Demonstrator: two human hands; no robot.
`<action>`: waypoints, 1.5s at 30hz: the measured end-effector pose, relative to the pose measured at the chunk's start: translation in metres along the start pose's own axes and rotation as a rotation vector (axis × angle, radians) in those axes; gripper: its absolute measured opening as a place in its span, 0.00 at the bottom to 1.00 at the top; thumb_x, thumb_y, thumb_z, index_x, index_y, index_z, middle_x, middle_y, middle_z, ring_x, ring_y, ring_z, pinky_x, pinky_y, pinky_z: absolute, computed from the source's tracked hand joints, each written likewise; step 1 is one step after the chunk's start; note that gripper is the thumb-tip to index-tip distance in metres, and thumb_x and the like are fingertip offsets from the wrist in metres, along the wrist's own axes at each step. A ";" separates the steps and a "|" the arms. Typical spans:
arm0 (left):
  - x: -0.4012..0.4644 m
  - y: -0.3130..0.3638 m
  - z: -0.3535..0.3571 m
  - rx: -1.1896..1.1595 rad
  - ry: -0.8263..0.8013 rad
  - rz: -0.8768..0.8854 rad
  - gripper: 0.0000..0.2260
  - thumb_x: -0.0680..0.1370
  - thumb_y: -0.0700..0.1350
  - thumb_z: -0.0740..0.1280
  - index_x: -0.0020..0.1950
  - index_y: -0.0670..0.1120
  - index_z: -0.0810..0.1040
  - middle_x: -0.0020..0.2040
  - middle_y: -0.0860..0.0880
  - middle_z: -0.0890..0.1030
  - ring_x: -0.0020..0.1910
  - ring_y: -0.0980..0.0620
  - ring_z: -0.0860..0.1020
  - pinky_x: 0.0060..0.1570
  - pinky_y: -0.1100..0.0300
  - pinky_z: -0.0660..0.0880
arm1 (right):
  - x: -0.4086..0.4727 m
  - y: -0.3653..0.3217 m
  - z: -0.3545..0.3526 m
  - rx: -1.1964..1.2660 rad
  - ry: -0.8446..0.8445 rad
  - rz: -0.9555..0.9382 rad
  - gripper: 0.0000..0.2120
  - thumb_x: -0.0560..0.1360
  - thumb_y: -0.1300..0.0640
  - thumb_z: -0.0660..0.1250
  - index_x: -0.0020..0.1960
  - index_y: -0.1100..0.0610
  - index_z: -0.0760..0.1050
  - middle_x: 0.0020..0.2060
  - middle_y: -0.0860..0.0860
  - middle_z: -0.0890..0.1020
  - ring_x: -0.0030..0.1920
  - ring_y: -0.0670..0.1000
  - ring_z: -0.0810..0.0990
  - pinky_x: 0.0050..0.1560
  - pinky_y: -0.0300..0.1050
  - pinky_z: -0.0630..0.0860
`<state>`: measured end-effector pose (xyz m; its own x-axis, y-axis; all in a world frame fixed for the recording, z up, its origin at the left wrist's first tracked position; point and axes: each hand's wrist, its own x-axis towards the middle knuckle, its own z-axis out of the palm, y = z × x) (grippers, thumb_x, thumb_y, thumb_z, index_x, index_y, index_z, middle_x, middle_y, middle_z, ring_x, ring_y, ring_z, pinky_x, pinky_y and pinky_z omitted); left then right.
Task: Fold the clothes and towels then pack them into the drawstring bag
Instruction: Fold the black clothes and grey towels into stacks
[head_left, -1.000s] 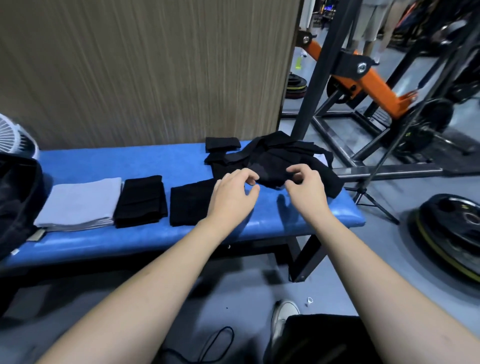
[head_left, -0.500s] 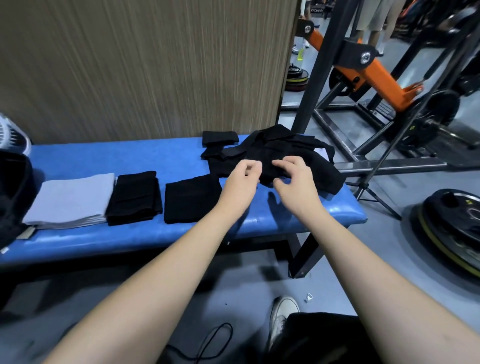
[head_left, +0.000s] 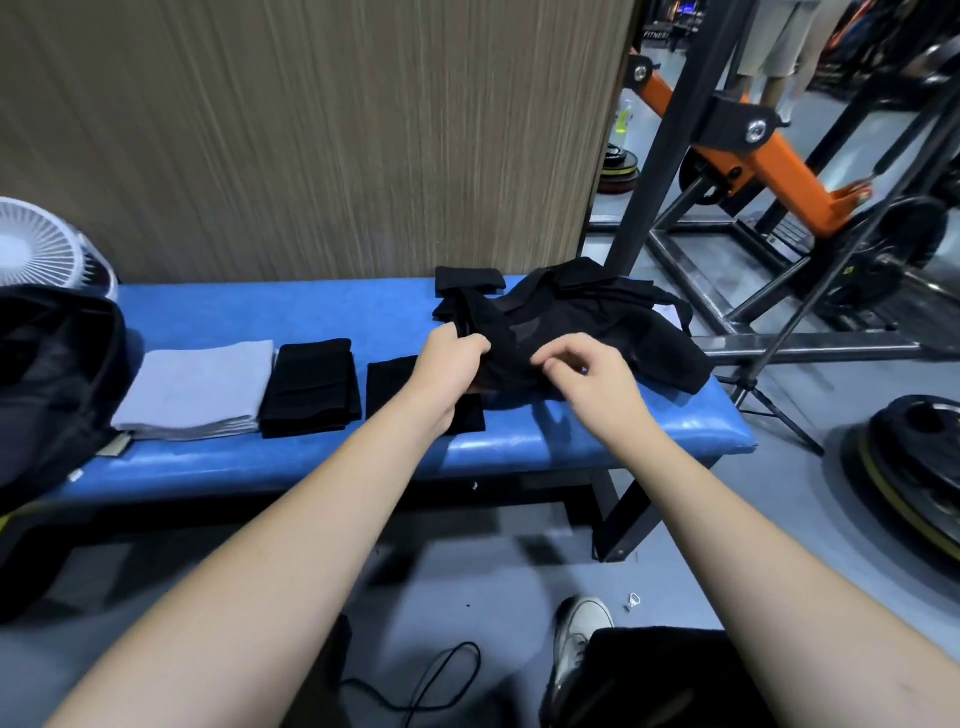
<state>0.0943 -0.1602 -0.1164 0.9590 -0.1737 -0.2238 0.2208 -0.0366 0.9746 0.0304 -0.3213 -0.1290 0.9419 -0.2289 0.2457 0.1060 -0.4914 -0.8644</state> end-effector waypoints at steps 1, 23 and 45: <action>-0.002 0.000 -0.006 0.036 -0.005 0.012 0.11 0.76 0.37 0.62 0.56 0.43 0.80 0.51 0.44 0.85 0.51 0.45 0.84 0.52 0.45 0.82 | 0.003 0.003 0.000 -0.034 0.062 0.049 0.08 0.76 0.64 0.66 0.46 0.53 0.81 0.47 0.51 0.82 0.41 0.47 0.79 0.42 0.37 0.74; -0.021 0.000 -0.088 0.225 0.074 0.144 0.10 0.77 0.38 0.62 0.54 0.46 0.79 0.51 0.47 0.84 0.52 0.48 0.83 0.56 0.50 0.80 | 0.013 -0.003 0.010 0.204 -0.171 0.366 0.13 0.68 0.66 0.68 0.53 0.60 0.76 0.38 0.54 0.78 0.37 0.54 0.70 0.32 0.46 0.67; -0.017 -0.009 -0.107 0.435 0.068 0.223 0.17 0.77 0.36 0.63 0.56 0.55 0.79 0.52 0.51 0.78 0.42 0.56 0.78 0.42 0.63 0.80 | 0.012 0.000 -0.006 0.544 0.072 0.478 0.22 0.76 0.61 0.72 0.67 0.50 0.72 0.53 0.51 0.83 0.44 0.52 0.84 0.29 0.43 0.76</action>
<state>0.0945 -0.0516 -0.1220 0.9871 -0.1603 0.0050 -0.0721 -0.4157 0.9066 0.0398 -0.3293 -0.1238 0.9034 -0.3785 -0.2014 -0.1509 0.1589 -0.9757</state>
